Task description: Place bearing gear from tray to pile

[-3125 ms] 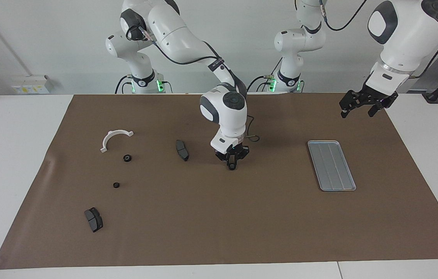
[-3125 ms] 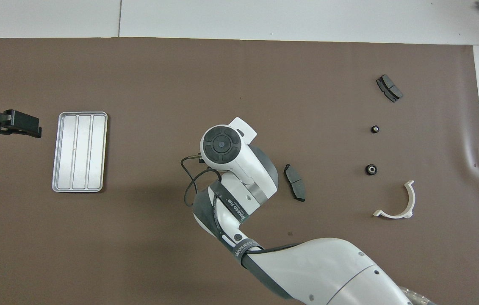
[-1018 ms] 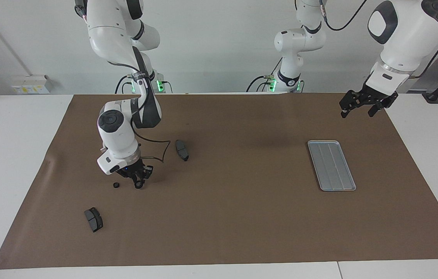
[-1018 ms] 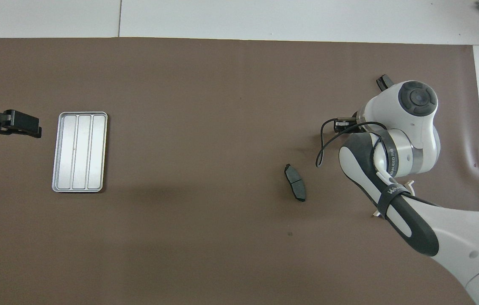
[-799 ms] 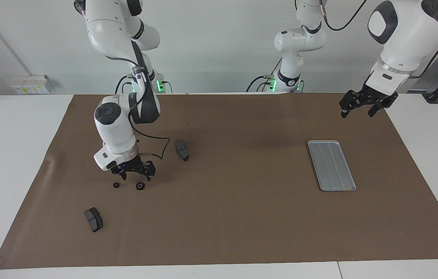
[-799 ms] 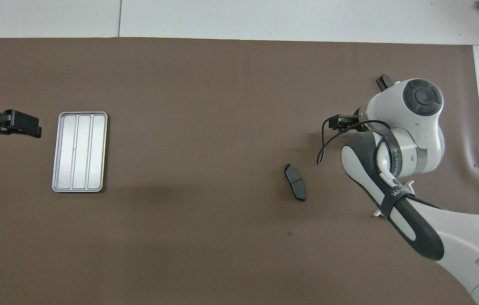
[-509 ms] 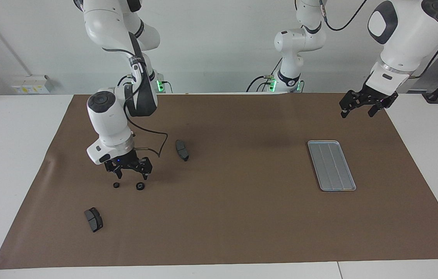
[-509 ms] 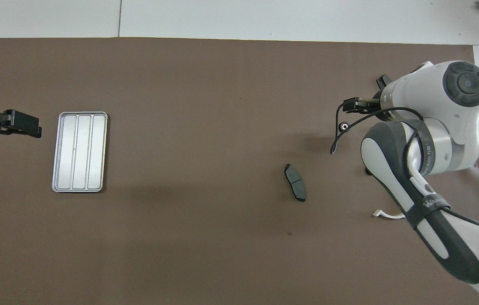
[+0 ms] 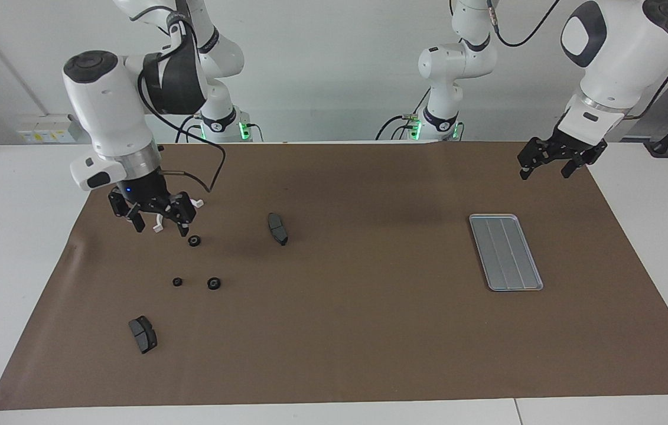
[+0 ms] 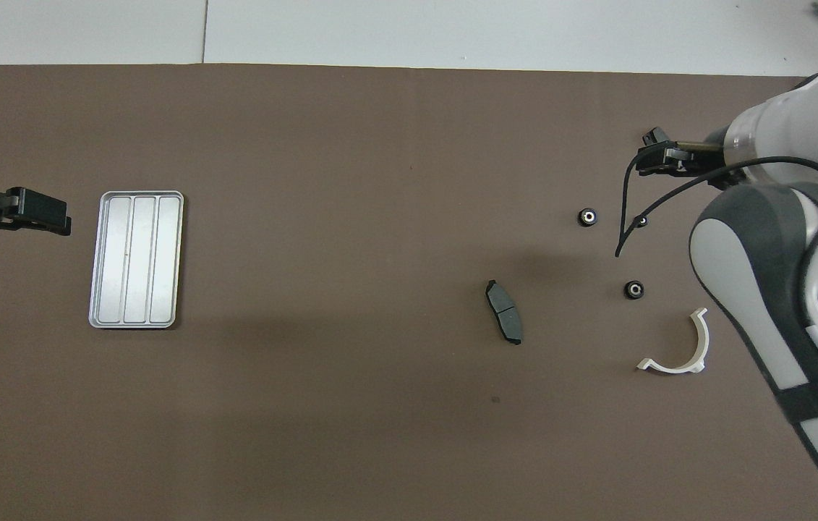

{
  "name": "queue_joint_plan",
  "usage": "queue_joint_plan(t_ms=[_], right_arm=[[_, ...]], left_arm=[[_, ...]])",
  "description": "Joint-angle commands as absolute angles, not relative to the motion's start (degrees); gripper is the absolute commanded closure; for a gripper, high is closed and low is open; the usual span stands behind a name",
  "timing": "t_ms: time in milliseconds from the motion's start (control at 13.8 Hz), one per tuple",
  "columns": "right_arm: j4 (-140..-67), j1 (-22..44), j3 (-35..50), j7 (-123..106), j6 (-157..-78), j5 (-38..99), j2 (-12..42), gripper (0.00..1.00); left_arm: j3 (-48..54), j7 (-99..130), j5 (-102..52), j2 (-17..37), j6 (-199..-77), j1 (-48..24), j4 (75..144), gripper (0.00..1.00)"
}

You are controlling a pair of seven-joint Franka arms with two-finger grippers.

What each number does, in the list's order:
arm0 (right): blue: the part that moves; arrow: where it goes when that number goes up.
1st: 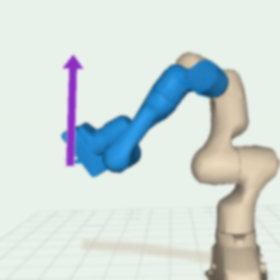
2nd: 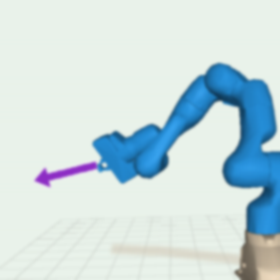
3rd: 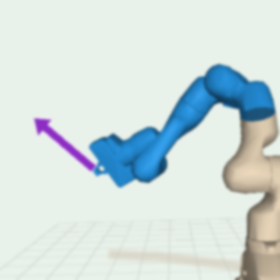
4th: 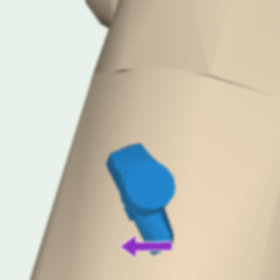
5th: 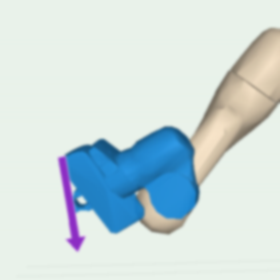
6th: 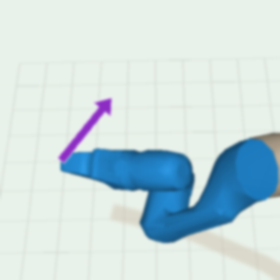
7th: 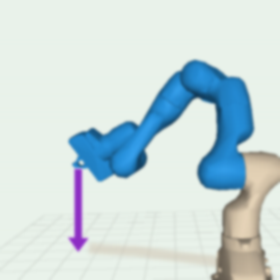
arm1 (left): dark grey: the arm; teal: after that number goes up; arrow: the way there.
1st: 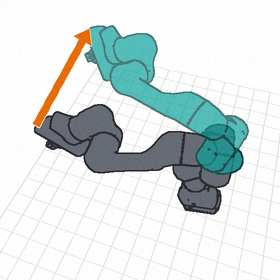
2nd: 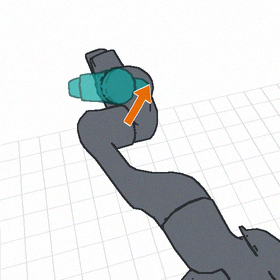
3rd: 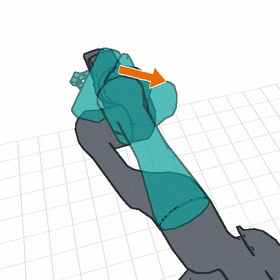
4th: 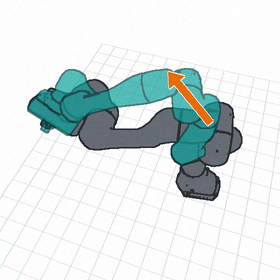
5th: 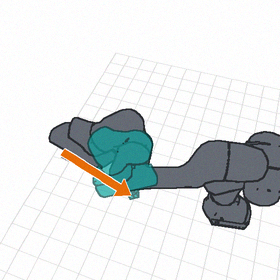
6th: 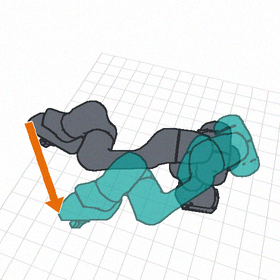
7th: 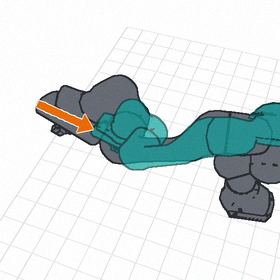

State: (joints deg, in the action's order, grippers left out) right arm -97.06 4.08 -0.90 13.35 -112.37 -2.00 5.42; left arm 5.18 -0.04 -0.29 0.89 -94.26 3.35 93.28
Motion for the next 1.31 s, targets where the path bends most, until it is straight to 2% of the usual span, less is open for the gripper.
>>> queue_joint_plan(t_ms=[0, 363, 581, 1236], right_arm=[[-97.65, 3.34, -0.53, 11.08, -106.63, -2.02, 1.51, 0.0], [-97.47, 0.97, -1.32, 5.54, -96.0, -1.67, -3.51, 0.0], [-92.74, 0.97, -1.67, 3.53, -86.86, -1.67, -4.66, 0.0], [-93.96, 0.88, -2.02, 4.91, -84.91, -0.62, -5.8, 0.0]], left_arm=[[5.01, -0.18, -0.7, -0.44, -94.13, 3.34, 94.66, 0.0], [4.92, -0.18, -0.7, -0.44, -94.13, 3.34, 94.66, 0.0], [4.92, -0.18, -0.7, -0.44, -94.13, 3.34, 94.66, 0.0], [4.92, -0.18, -0.7, -0.44, -94.13, 3.34, 94.66, 0.0]])
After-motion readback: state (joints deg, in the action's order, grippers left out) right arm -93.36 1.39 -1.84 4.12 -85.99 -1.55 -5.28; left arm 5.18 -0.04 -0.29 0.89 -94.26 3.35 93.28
